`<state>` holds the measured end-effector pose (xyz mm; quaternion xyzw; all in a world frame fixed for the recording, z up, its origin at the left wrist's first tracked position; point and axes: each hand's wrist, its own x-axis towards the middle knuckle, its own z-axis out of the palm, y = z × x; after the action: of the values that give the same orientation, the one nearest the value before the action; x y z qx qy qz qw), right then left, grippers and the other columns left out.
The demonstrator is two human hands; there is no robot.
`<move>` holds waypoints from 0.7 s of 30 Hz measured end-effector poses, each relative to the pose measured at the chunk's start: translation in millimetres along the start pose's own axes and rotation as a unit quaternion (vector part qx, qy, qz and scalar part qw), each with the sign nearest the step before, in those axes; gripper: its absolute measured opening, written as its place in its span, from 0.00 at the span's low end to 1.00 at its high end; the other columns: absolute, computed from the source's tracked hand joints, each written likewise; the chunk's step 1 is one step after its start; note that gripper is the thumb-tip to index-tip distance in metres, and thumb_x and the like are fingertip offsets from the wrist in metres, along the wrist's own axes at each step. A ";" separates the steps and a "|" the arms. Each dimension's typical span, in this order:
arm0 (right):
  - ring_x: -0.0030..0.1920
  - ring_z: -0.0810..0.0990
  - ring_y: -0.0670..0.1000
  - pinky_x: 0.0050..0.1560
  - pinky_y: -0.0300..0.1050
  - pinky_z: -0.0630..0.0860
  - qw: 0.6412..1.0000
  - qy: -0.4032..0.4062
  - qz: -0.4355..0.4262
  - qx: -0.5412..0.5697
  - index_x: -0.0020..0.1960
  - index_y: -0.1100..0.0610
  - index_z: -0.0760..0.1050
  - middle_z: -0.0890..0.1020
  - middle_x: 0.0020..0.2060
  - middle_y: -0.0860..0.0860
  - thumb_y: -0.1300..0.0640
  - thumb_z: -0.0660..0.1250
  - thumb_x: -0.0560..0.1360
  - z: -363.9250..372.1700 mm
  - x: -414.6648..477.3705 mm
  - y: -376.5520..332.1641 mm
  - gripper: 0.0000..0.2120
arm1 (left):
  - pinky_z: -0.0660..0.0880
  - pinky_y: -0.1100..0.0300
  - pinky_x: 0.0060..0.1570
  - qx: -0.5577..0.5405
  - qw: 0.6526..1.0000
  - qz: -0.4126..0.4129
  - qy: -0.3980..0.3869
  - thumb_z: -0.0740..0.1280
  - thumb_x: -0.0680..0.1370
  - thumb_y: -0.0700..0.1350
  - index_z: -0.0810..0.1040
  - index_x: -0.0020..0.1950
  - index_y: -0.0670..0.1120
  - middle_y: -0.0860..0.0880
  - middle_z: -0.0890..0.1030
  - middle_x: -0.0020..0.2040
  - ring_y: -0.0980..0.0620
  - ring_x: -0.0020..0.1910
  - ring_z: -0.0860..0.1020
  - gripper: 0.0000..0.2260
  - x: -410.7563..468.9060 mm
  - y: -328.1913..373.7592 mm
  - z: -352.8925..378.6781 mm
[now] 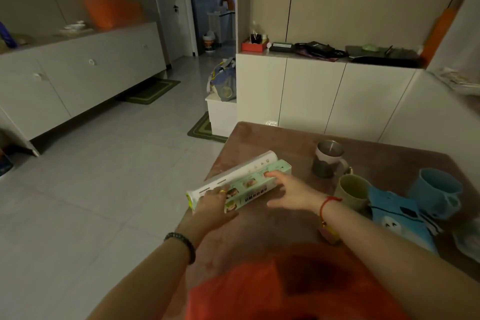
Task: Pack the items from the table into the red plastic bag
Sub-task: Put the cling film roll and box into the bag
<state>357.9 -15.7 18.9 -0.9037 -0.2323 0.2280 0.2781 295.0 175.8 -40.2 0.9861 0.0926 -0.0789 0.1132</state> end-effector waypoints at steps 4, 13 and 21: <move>0.72 0.62 0.53 0.69 0.44 0.61 0.989 -0.006 -0.049 -0.141 0.75 0.52 0.53 0.62 0.73 0.53 0.53 0.72 0.69 14.4 55.4 14.0 0.40 | 0.62 0.52 0.68 0.084 0.996 0.024 0.001 0.62 0.76 0.55 0.54 0.75 0.47 0.45 0.61 0.74 0.44 0.70 0.63 0.32 34.5 -3.5 23.4; 0.67 0.66 0.56 0.69 0.56 0.56 0.896 -0.028 -0.166 -0.410 0.67 0.53 0.64 0.71 0.63 0.54 0.55 0.69 0.69 56.4 125.3 22.3 0.28 | 0.59 0.55 0.67 0.030 0.993 0.060 0.101 0.42 0.68 0.70 0.65 0.71 0.54 0.50 0.68 0.70 0.49 0.69 0.65 0.38 52.6 -22.3 33.3; 0.63 0.68 0.57 0.67 0.55 0.58 0.883 0.030 -0.225 -0.411 0.62 0.53 0.69 0.72 0.59 0.55 0.55 0.67 0.72 34.3 83.0 24.9 0.19 | 0.71 0.52 0.58 0.067 0.996 -0.054 0.009 0.64 0.75 0.56 0.58 0.73 0.48 0.45 0.69 0.65 0.44 0.62 0.72 0.31 64.3 -52.5 27.1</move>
<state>412.0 24.9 -45.2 -0.8670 -0.4934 0.0165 -0.0675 343.2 230.2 -88.7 0.9856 0.1416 -0.0825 0.0413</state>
